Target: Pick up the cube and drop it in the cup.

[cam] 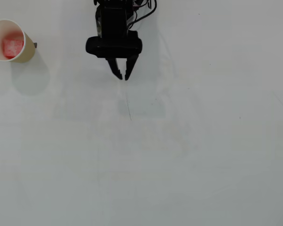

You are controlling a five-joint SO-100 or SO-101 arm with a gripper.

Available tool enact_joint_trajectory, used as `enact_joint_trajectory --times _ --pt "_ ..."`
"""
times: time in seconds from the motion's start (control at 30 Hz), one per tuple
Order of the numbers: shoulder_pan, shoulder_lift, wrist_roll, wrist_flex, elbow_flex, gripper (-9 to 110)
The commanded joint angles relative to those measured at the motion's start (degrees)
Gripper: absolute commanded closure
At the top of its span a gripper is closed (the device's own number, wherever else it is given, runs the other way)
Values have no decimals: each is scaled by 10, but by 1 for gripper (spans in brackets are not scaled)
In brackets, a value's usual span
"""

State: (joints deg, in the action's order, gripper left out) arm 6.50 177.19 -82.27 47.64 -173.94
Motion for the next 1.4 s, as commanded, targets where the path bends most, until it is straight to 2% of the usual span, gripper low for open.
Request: enact_joint_trajectory --times 0.0,0.53,1.37 --pt "-7 26 5 33 1 101" --pt "-9 27 0 174 -49 101" --pt "-27 25 -2 174 -49 101"
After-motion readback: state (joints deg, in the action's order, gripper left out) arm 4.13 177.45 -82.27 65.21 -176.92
